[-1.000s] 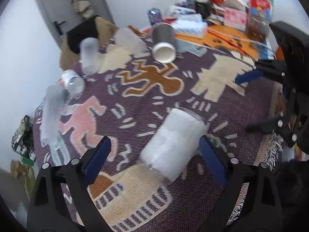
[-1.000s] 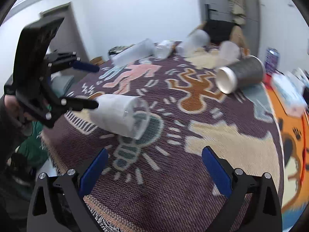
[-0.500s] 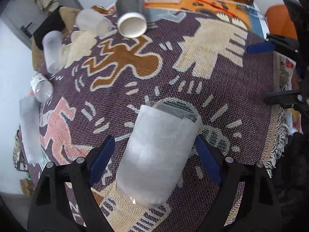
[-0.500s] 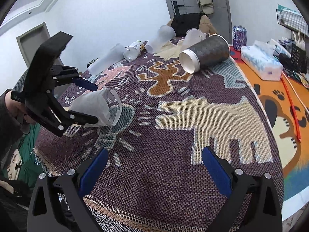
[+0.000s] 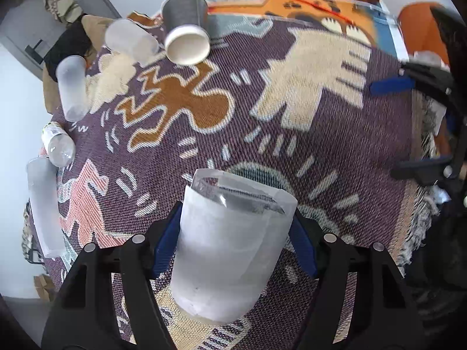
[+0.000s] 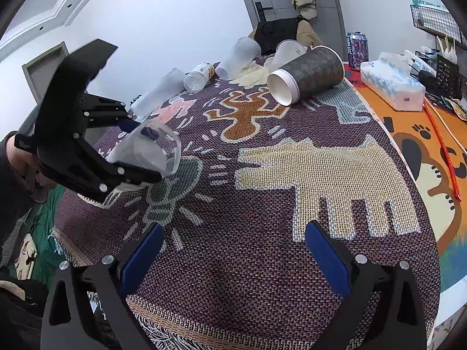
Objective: Flip cup upright
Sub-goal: 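Grasp the frosted cup with the left gripper while the right gripper releases it, then rotate the frosted cup upright with the left gripper and set it on the rug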
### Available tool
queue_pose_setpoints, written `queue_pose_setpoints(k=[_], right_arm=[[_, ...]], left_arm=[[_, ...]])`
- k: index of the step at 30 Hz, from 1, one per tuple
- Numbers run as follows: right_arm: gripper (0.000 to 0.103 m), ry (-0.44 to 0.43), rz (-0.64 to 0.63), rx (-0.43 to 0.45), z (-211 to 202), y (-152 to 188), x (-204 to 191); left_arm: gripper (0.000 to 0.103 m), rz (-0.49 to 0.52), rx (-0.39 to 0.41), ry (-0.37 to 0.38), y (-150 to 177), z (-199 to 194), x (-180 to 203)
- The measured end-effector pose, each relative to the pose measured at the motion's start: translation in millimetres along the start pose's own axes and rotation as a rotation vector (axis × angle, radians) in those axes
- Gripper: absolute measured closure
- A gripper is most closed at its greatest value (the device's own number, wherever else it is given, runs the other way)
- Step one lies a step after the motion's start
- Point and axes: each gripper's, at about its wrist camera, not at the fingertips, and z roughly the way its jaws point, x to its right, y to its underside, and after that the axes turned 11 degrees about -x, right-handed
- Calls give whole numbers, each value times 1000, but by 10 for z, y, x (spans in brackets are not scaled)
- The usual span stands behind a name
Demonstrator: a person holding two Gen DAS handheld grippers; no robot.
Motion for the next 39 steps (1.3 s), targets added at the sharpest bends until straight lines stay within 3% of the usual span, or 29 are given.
queue_pose_setpoints(k=[8, 14, 19, 24, 27, 31, 39], right_arm=[[8, -2, 5, 16, -29, -27, 1], [8, 5, 12, 20, -43, -43, 11], [8, 14, 16, 23, -72, -43, 13], [8, 19, 17, 22, -75, -47, 6], [8, 19, 16, 25, -79, -48, -16], [8, 19, 12, 25, -59, -55, -54], [8, 23, 3, 21, -37, -49, -108]], left_arm=[[37, -167, 174, 94, 67, -206, -131], [37, -326, 362, 163, 167, -279, -225], [37, -414, 483, 155, 232, -292, -226], [37, -506, 585, 200, 361, -213, -234], [37, -570, 647, 177, 458, -174, -240], [36, -624, 689, 181, 522, -122, -228], [35, -619, 632, 162, 455, -31, -125]])
